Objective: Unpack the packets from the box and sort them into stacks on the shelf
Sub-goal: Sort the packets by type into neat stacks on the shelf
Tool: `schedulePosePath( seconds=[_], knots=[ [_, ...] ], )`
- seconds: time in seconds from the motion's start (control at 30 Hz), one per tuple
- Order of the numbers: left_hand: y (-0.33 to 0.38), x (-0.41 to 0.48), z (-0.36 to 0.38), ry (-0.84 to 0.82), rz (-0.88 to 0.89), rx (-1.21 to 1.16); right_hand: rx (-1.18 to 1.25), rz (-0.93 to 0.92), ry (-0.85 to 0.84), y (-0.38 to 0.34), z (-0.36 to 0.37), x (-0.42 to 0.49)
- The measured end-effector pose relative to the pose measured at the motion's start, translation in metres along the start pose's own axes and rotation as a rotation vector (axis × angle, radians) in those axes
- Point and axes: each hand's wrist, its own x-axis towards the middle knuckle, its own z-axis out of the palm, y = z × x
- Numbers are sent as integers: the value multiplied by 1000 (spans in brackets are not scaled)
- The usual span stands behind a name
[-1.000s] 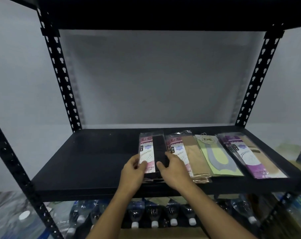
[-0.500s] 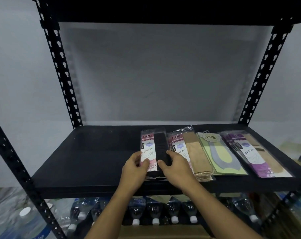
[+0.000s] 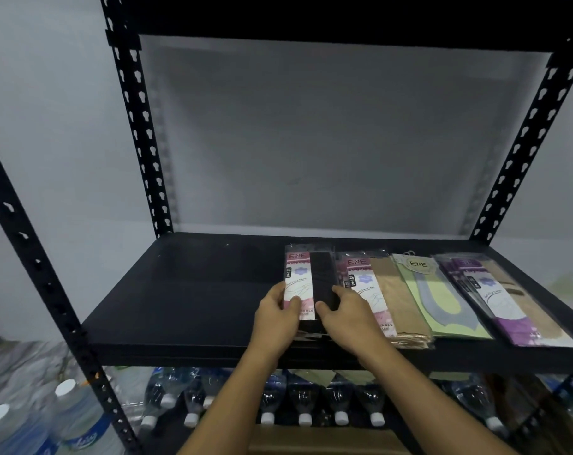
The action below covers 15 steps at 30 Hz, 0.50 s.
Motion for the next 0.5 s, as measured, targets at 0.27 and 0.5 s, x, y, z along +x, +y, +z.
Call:
schedulePosePath(
  seconds=[0.27,0.5],
  knots=[
    [4,-5,6,10,3,-2,-19,1,-15,2,-2,1],
    [4,-4,4,53,-43,-69,-48,-2,-23,-2,0,-1]
  ],
)
